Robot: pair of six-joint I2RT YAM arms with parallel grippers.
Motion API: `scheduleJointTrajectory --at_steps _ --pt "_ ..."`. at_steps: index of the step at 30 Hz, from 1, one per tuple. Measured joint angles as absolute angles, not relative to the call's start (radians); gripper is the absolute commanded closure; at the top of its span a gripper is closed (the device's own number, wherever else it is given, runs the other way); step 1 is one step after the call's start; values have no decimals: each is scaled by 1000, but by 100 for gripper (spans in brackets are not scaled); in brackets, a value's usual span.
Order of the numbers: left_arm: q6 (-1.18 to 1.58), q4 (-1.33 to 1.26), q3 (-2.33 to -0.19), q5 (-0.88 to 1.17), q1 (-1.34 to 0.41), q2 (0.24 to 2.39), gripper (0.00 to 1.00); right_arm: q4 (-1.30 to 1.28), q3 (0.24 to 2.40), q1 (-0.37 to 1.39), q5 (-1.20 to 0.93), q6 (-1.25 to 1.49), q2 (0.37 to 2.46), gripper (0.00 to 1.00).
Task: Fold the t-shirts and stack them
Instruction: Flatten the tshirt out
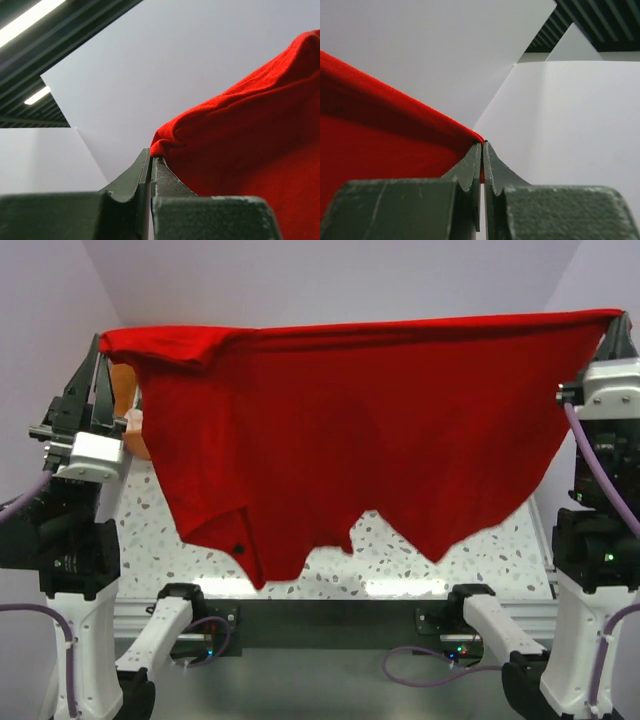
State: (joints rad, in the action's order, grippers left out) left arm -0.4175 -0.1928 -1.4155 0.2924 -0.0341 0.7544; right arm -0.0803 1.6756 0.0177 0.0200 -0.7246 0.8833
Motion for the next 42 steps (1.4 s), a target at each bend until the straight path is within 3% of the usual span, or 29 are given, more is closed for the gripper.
scheduleJointTrajectory --at_steps 8,15,18,23,25,28,34,42 --pt "-501 -100 -1314 398 -34 837 100 -173 1554 17 -18 -791 991 100" --pt "-496 -71 -1245 446 -33 1148 100 -223 1433 17 -41 -807 1233 100" --pt "-445 -62 -1431 444 -33 1407 100 -237 1565 17 -22 -782 1426 100" --pt "-359 -74 -1900 417 -33 1755 100 -240 2041 16 20 -707 1740 100" --pt "-345 -93 -2061 410 -33 1828 100 -221 2210 16 32 -681 1813 100" --pt "-340 -169 -2106 408 -33 1823 100 -193 2281 15 31 -667 1825 100" --pt "-361 -355 -1703 459 -32 1623 89 -86 1945 12 -10 -677 1689 100" --pt "-413 -417 -1059 532 -32 1524 89 -66 1394 9 -109 -775 1648 100"
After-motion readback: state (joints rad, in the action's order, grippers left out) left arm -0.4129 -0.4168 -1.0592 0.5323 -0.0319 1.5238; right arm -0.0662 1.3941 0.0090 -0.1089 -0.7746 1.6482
